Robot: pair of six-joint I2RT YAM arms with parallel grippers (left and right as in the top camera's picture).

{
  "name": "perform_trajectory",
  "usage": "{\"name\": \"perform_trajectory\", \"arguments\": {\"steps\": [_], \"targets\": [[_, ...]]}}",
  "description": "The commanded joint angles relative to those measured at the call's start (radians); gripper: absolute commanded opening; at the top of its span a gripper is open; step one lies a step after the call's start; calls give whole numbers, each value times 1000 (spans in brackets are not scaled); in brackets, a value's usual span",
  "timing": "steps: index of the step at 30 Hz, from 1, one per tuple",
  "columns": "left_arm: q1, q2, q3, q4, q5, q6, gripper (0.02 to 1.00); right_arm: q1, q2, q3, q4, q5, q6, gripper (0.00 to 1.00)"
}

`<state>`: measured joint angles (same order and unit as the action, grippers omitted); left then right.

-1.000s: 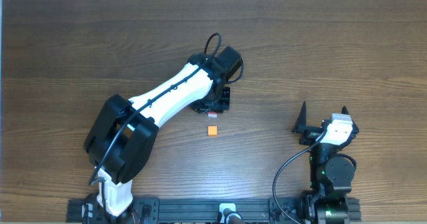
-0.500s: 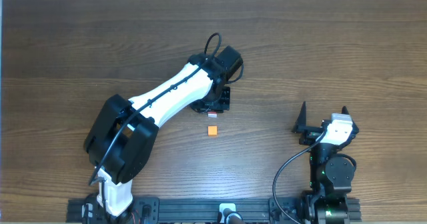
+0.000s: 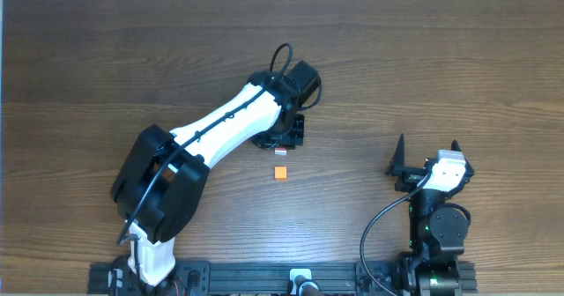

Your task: Stack Cubes

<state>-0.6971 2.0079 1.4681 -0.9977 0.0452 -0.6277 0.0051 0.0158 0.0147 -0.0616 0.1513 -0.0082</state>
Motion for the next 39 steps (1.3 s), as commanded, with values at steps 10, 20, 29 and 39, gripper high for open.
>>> {"name": "perform_trajectory", "arguments": {"steps": [10, 20, 29, 39], "targets": [[8, 18, 19, -5, -13, 14, 183, 0, -11, -9, 2, -5, -4, 993], [8, 18, 19, 0, -13, 14, 222, 0, -11, -9, 2, -5, -4, 993], [8, 18, 19, -1, -21, 15, 231, 0, -11, -9, 2, -5, -4, 993], [8, 18, 19, 0, -21, 14, 266, 0, -11, -9, 2, -5, -4, 991]]}}
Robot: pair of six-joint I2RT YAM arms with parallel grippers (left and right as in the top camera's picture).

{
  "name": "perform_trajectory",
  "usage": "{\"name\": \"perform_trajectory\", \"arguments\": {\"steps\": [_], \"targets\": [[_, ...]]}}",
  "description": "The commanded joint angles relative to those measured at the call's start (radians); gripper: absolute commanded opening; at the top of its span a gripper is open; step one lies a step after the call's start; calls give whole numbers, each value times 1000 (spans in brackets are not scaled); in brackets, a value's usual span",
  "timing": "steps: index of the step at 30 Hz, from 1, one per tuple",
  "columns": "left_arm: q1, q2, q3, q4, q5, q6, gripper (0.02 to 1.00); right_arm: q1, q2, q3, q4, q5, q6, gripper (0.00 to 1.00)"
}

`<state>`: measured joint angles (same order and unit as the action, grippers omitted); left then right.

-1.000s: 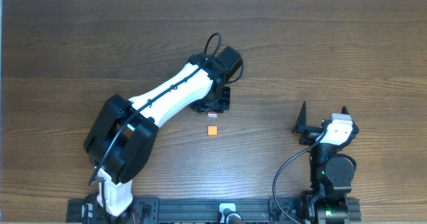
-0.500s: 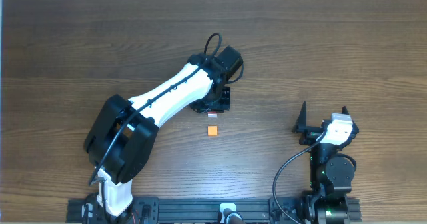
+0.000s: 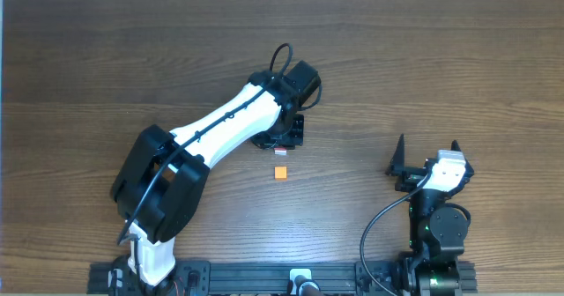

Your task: Stack Cubes

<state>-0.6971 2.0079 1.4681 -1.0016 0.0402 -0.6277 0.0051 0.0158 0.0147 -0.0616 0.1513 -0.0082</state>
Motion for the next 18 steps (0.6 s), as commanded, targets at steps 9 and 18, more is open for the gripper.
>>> {"name": "perform_trajectory", "arguments": {"steps": [9, 18], "targets": [[8, 18, 19, 3, -16, 14, 288, 0, -11, -9, 2, -5, -4, 993], [8, 18, 19, 3, -16, 14, 321, 0, -11, -9, 2, -5, -4, 991]]}}
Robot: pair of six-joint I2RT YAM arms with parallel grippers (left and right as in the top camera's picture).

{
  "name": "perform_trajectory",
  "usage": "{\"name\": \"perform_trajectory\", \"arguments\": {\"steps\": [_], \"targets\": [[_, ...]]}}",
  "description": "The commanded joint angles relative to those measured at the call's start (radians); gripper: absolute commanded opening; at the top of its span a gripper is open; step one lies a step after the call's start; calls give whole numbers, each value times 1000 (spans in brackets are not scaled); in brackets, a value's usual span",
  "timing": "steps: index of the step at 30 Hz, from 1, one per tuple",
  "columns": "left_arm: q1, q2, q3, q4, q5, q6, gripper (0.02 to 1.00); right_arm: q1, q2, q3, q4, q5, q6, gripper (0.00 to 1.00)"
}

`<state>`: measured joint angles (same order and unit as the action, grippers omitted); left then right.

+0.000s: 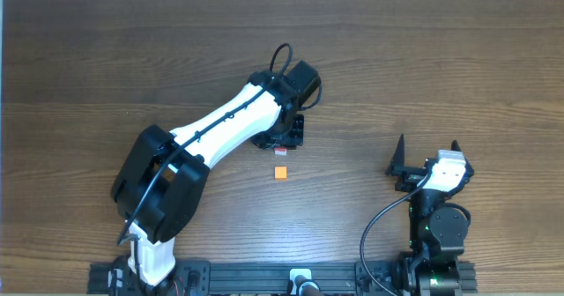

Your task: Stack Cubes

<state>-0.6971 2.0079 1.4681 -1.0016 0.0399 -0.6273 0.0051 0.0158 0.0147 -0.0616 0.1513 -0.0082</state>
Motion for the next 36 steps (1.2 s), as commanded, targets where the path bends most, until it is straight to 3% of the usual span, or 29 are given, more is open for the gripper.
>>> {"name": "perform_trajectory", "arguments": {"steps": [1, 27, 32, 36], "targets": [[8, 18, 19, 3, -15, 14, 321, 0, -11, -9, 2, -5, -4, 991], [8, 15, 19, -42, -15, 10, 439, 0, -11, -9, 2, -5, -4, 993], [8, 15, 19, -39, -15, 11, 614, 0, -11, -9, 2, -5, -5, 993], [7, 15, 19, -39, -14, 10, 627, 0, -11, -9, 2, -5, -4, 989]]}}
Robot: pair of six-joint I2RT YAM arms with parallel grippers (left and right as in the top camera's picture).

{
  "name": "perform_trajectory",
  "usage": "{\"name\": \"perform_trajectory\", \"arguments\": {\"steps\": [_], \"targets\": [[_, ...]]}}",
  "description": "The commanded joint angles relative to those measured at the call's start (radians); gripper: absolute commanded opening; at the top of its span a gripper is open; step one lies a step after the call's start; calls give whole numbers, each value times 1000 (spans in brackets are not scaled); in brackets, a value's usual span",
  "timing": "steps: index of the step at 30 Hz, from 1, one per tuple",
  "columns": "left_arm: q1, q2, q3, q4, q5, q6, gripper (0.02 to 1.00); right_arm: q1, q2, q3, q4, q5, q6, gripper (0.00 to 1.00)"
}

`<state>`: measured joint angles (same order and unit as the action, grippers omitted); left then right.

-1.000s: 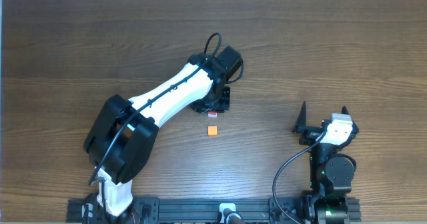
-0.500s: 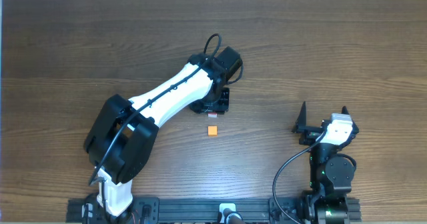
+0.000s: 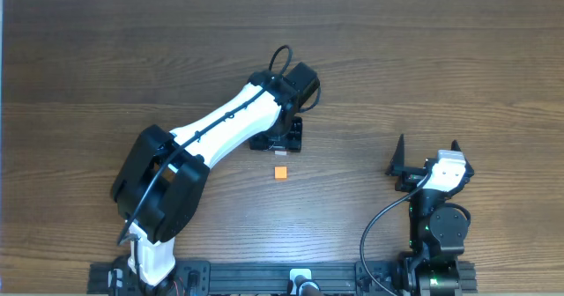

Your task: Stack Cubes

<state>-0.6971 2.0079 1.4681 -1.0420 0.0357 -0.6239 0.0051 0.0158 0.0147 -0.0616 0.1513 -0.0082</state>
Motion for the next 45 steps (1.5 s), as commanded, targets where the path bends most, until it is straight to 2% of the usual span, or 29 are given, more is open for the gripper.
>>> {"name": "perform_trajectory", "arguments": {"steps": [1, 7, 12, 15, 27, 35, 45], "targets": [[5, 15, 19, 1, -10, 7, 625, 0, -11, -9, 2, -5, -5, 991], [-18, 13, 19, -6, 11, -4, 630, 0, -11, -9, 2, -5, -4, 993], [-37, 10, 19, -36, 11, -16, 768, 0, -11, -9, 2, -5, -4, 993], [-51, 5, 19, -52, 10, -26, 783, 0, -11, -9, 2, -5, -4, 991], [-119, -40, -35, -99, 5, -148, 720, 0, -11, -9, 2, -5, -4, 991], [-123, -82, -121, -13, 50, -171, 720, 0, -11, -9, 2, -5, -5, 991], [-118, -83, -191, 89, 64, -222, 713, 0, -11, -9, 2, -5, -4, 991]]}}
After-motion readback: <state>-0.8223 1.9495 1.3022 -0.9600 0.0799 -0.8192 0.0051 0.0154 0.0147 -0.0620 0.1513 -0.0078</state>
